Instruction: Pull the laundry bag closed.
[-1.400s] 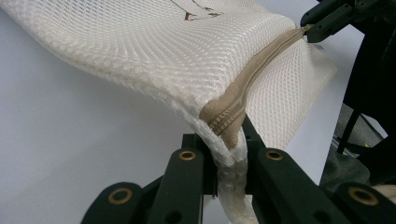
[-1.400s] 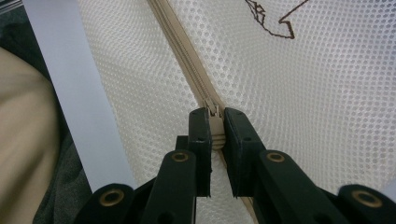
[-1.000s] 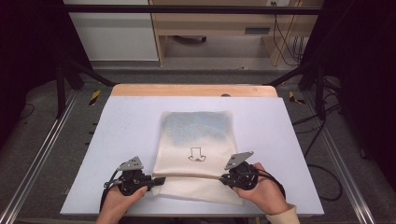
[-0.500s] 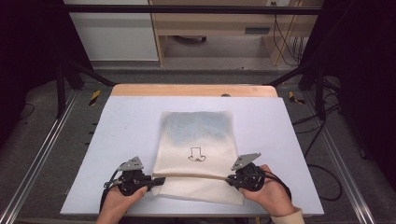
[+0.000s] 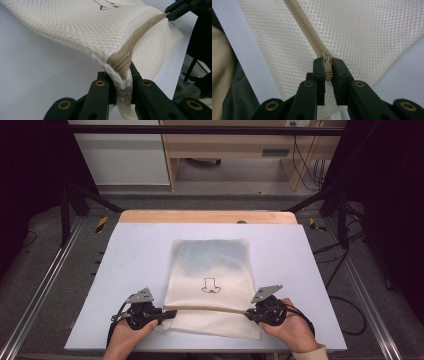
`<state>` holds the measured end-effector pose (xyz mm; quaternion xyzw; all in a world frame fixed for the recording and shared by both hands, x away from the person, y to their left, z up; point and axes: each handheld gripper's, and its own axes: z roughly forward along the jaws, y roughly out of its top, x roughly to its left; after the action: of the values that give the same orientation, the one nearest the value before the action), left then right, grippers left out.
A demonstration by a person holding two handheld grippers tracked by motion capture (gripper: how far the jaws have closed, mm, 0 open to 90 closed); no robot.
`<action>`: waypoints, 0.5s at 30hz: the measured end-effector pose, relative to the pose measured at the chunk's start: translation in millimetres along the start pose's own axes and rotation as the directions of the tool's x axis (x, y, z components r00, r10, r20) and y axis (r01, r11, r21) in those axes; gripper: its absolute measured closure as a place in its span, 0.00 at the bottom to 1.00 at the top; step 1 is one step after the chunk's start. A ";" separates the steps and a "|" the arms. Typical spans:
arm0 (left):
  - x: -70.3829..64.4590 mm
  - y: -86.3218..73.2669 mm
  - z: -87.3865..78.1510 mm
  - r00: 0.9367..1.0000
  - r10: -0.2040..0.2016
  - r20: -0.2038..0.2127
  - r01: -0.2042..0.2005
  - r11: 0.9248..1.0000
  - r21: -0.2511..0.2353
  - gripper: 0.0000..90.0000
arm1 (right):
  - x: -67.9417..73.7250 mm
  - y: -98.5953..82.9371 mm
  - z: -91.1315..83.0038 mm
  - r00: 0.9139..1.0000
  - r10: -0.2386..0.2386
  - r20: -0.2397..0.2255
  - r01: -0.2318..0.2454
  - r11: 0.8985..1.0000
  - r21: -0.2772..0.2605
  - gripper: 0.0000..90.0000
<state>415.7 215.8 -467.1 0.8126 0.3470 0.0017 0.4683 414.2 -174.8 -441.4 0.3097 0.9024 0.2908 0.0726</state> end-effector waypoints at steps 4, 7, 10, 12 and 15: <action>-0.3 0.5 -0.6 1.000 0.003 -0.002 -0.003 1.000 0.000 0.93 | -2.1 -4.3 -2.0 1.000 0.012 0.007 -0.012 1.000 -0.002 0.91; -0.6 0.8 -1.1 1.000 0.004 -0.003 -0.004 1.000 -0.003 0.93 | -3.9 -7.9 -3.8 1.000 0.023 0.010 -0.023 1.000 0.000 0.91; 0.0 1.0 -1.3 1.000 0.005 -0.003 -0.005 1.000 -0.001 0.93 | -5.6 -11.6 -4.4 1.000 0.028 0.013 -0.028 1.000 0.001 0.91; -0.2 1.0 -1.3 1.000 0.005 -0.003 -0.005 1.000 -0.002 0.93 | -5.4 -12.4 -5.1 0.999 0.039 0.017 -0.039 0.999 0.005 0.91; -0.1 1.1 -1.6 1.000 0.004 -0.002 -0.004 1.000 -0.003 0.93 | -6.7 -14.9 -6.5 0.999 0.041 0.016 -0.041 0.999 -0.004 0.91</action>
<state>415.7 216.7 -465.4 0.8127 0.3457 0.0037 0.4690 409.8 -191.4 -445.0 0.3305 0.8947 0.2912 0.0745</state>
